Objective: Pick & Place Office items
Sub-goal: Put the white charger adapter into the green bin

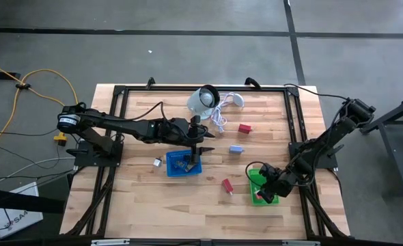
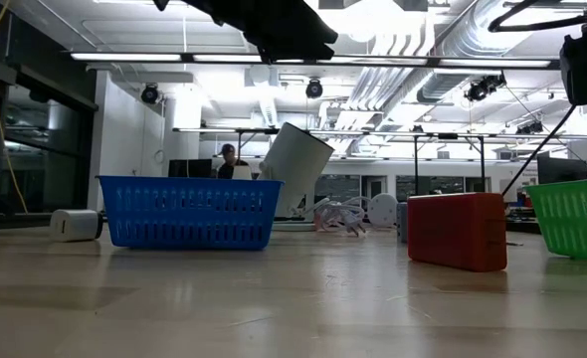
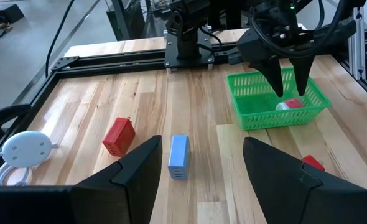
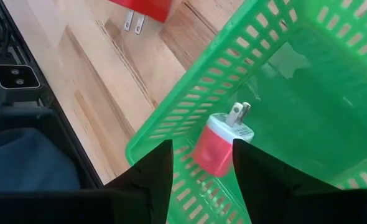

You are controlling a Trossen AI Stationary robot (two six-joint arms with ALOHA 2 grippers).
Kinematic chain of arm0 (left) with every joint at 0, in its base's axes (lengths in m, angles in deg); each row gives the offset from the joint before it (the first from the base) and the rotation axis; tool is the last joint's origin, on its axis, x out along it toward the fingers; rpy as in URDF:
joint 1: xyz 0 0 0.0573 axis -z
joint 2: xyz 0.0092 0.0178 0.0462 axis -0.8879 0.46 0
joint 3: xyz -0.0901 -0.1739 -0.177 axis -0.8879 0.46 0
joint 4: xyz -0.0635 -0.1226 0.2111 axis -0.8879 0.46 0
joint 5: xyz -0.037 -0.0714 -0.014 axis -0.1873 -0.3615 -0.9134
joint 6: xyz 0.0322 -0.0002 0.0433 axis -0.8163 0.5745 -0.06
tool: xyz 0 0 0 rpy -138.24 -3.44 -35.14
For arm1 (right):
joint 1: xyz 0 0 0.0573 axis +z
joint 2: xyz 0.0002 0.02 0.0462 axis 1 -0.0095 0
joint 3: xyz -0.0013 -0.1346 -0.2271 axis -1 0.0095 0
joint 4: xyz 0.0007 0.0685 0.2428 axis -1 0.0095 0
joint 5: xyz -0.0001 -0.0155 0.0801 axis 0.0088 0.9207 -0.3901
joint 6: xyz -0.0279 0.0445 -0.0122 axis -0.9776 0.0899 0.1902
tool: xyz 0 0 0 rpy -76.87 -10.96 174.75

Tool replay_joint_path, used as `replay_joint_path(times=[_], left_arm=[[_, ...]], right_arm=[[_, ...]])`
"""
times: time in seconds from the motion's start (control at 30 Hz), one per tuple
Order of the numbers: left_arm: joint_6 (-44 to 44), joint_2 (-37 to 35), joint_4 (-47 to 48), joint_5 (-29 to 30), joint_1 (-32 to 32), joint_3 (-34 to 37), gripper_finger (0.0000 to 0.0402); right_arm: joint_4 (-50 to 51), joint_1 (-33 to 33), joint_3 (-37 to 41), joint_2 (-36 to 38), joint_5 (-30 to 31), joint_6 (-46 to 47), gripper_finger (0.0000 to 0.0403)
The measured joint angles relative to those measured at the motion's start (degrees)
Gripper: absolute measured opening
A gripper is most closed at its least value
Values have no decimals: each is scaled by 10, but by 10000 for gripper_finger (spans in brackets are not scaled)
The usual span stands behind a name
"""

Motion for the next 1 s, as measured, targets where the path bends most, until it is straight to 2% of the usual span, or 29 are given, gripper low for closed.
replay_joint_path(times=[0.27,0.47,0.8,1.0], left_arm=[[0,0,0,0,0,0,217],[0,0,0,0,0,0,217],[22,-9,47,4,0,1,217],[32,-23,101,5,0,1,217]], right_arm=[[-1,-5,0,10,5,-59,152],[4,-49,0,59,-6,-136,152],[22,-159,0,134,-2,-348,152],[19,-236,0,156,33,-491,152]])
